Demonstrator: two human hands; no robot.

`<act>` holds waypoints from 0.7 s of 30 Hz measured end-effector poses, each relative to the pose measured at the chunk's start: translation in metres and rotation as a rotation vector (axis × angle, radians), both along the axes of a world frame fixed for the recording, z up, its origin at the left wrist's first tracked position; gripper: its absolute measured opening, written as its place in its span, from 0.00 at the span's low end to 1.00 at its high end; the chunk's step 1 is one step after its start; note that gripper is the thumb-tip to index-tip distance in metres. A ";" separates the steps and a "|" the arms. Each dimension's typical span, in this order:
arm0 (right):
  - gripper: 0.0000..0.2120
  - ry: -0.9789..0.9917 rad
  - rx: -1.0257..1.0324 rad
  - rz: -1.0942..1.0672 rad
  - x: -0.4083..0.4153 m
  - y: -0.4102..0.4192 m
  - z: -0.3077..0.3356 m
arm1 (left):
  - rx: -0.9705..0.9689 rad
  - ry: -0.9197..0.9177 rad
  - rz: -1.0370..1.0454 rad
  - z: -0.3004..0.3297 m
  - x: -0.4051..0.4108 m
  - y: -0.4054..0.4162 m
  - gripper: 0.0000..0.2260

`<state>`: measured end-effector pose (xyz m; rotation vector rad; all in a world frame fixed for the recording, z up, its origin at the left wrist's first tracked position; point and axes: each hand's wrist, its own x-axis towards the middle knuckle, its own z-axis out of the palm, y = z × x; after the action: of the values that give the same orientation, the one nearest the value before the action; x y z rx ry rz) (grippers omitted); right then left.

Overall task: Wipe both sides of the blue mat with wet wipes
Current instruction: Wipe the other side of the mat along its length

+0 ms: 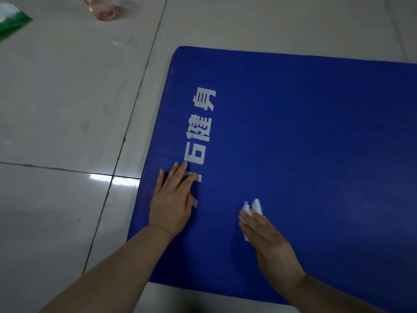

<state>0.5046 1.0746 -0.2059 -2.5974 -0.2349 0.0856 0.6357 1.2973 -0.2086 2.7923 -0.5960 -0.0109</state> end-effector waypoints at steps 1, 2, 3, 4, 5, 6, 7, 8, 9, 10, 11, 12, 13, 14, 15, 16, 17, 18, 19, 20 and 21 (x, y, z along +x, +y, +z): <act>0.38 -0.006 0.023 0.030 0.005 0.016 -0.004 | 0.006 0.010 0.000 0.001 0.001 -0.001 0.22; 0.36 -0.026 0.031 0.091 0.014 0.034 -0.007 | 0.007 0.021 0.000 0.002 0.002 -0.001 0.22; 0.32 -0.059 0.020 0.160 0.024 0.051 -0.010 | 0.005 0.031 -0.001 0.002 0.002 -0.001 0.22; 0.29 -0.093 0.004 0.219 0.035 0.066 -0.011 | 0.000 0.042 0.000 0.002 0.002 -0.001 0.22; 0.25 -0.124 0.002 0.254 0.043 0.077 -0.012 | -0.004 0.049 0.002 0.003 0.002 -0.001 0.22; 0.22 -0.146 0.012 0.264 0.049 0.082 -0.010 | -0.005 0.054 0.002 0.003 0.002 -0.001 0.22; 0.20 -0.147 0.004 0.284 0.051 0.081 -0.007 | -0.002 0.053 0.000 0.004 0.001 0.000 0.22; 0.20 -0.146 -0.037 0.317 0.048 0.074 -0.002 | 0.001 0.050 -0.004 0.004 0.001 0.000 0.22; 0.22 -0.143 -0.090 0.369 0.040 0.061 0.002 | 0.005 0.042 -0.010 0.005 0.001 0.000 0.22; 0.27 -0.131 -0.153 0.427 0.029 0.045 0.004 | 0.007 0.031 -0.017 0.005 0.000 0.000 0.22; 0.35 -0.119 -0.205 0.470 0.016 0.027 0.007 | 0.007 0.022 -0.025 0.004 0.000 0.001 0.22; 0.39 -0.108 -0.224 0.491 0.002 0.009 0.009 | 0.001 0.014 -0.028 0.003 0.000 0.001 0.22; 0.40 -0.106 -0.207 0.492 -0.010 -0.008 0.011 | -0.008 0.006 -0.029 0.002 0.000 0.002 0.22; 0.39 -0.096 -0.178 0.484 -0.020 -0.021 0.012 | -0.015 0.003 -0.029 0.001 0.000 0.002 0.21; 0.38 -0.078 -0.153 0.468 -0.027 -0.028 0.013 | -0.018 0.003 -0.032 0.001 0.000 0.002 0.21; 0.38 -0.058 -0.141 0.460 -0.029 -0.029 0.015 | -0.020 0.005 -0.034 0.000 0.000 0.002 0.21; 0.38 -0.047 -0.135 0.452 -0.027 -0.024 0.014 | -0.020 0.009 -0.037 0.000 0.000 0.002 0.22; 0.38 -0.044 -0.143 0.443 -0.023 -0.014 0.011 | -0.020 0.017 -0.037 0.000 0.000 0.001 0.22; 0.37 -0.061 -0.158 0.428 -0.015 0.000 0.008 | -0.017 0.027 -0.036 0.000 0.000 0.001 0.22; 0.32 -0.098 -0.156 0.413 -0.007 0.015 0.004 | -0.016 0.038 -0.034 0.000 0.000 0.001 0.22; 0.24 -0.139 -0.129 0.404 0.002 0.032 -0.001 | -0.016 0.044 -0.033 0.001 0.000 0.001 0.22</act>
<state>0.5066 1.1070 -0.2073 -2.6468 -0.8269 0.0649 0.6358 1.2984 -0.2077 2.7589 -0.6293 -0.0733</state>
